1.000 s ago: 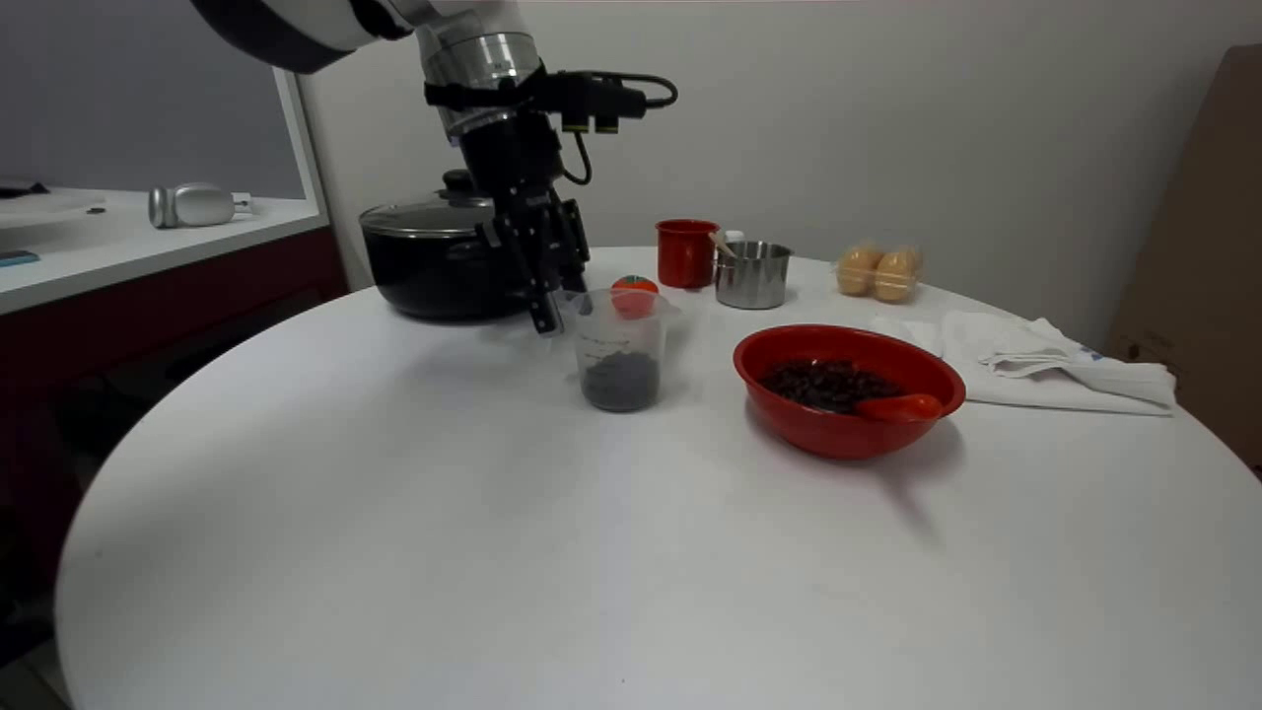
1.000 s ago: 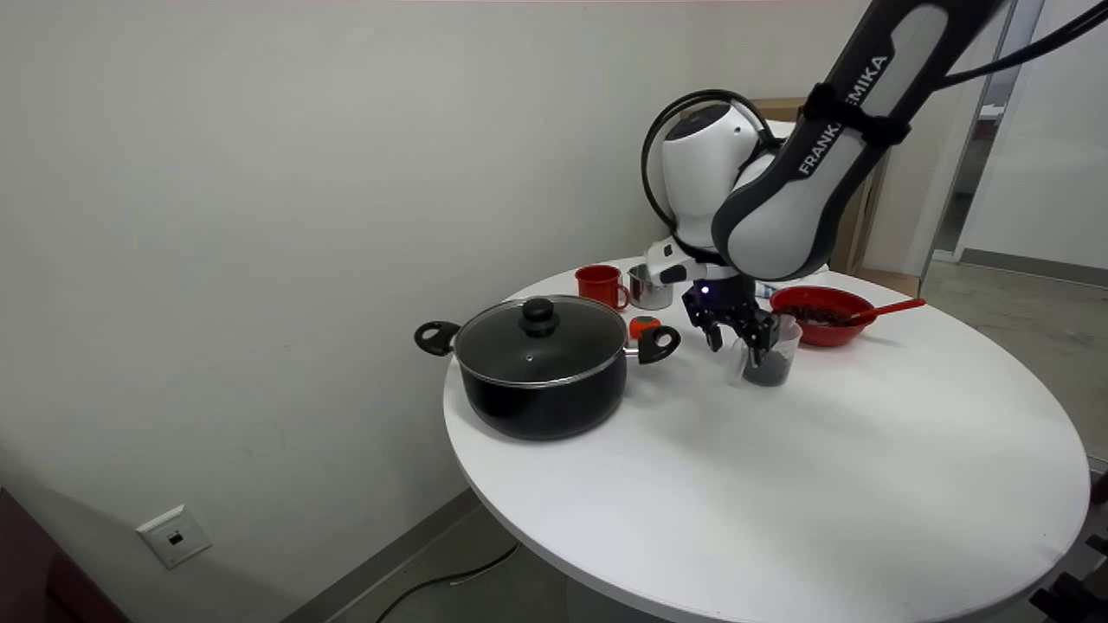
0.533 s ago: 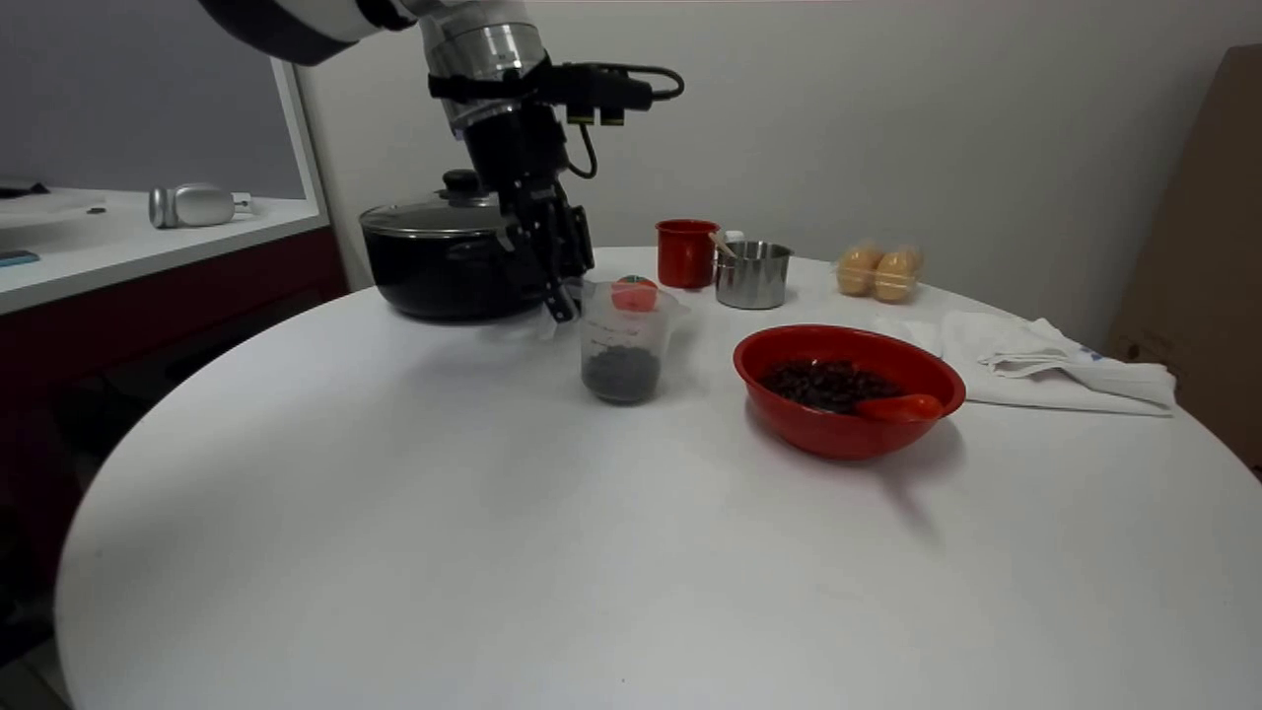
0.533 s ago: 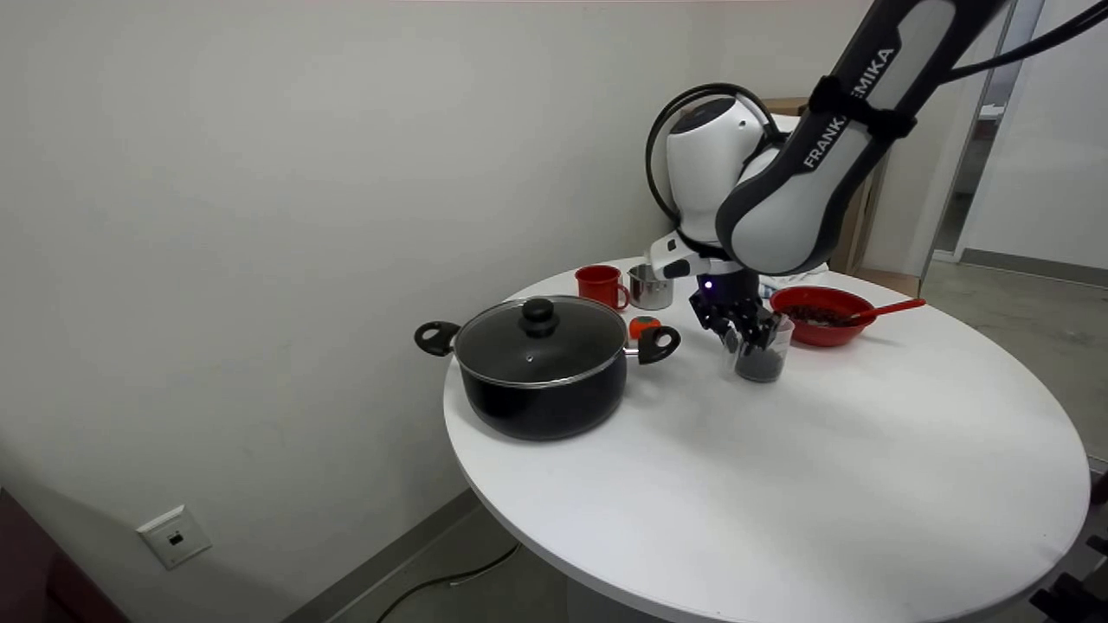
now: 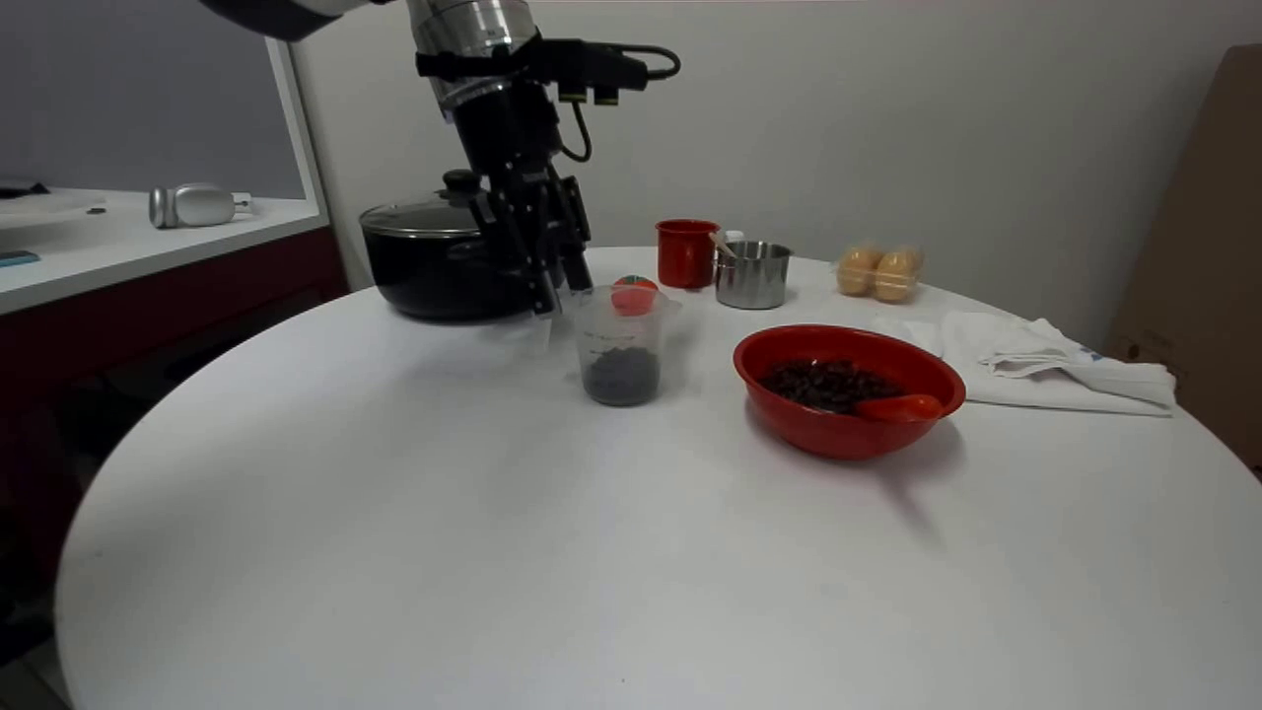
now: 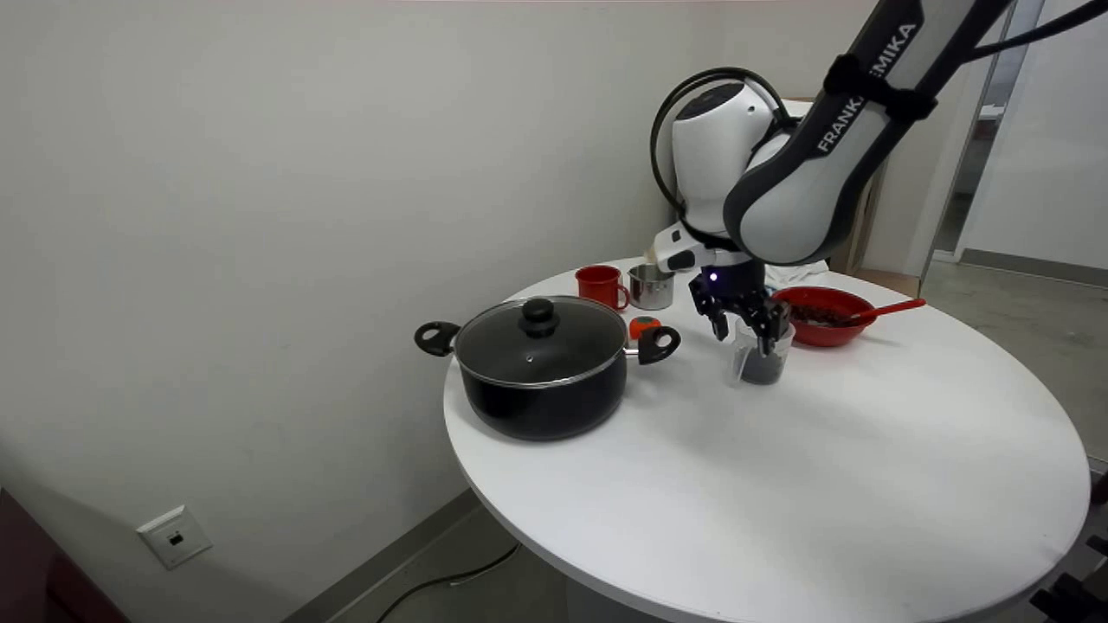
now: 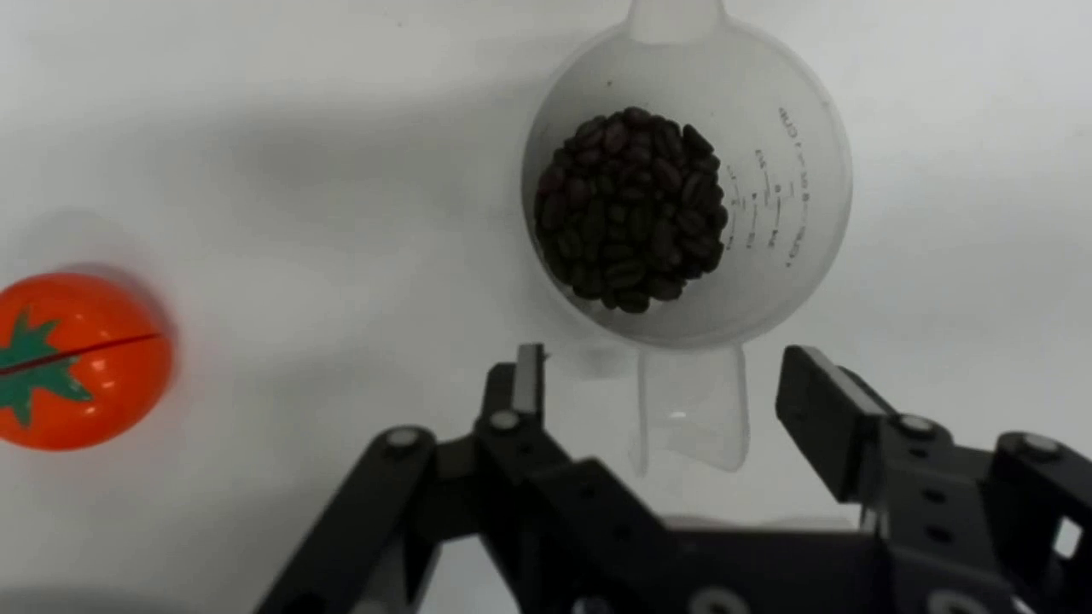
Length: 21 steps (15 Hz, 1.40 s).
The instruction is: Pour the contents of the jug into the red bowl
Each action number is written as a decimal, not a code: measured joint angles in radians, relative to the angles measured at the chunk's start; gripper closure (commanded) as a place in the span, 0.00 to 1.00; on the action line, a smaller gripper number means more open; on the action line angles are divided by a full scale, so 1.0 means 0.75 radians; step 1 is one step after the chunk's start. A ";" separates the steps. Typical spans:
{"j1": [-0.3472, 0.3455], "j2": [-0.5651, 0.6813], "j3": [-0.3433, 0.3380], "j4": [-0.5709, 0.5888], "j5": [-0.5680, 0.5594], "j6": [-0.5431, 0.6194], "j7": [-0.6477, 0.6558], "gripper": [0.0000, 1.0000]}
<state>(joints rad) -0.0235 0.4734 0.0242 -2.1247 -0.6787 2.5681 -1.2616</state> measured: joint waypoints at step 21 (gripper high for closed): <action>-0.009 -0.094 0.014 -0.030 0.183 -0.060 -0.001 0.93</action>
<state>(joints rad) -0.0305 0.4029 0.0344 -2.1475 -0.5415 2.5230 -1.2623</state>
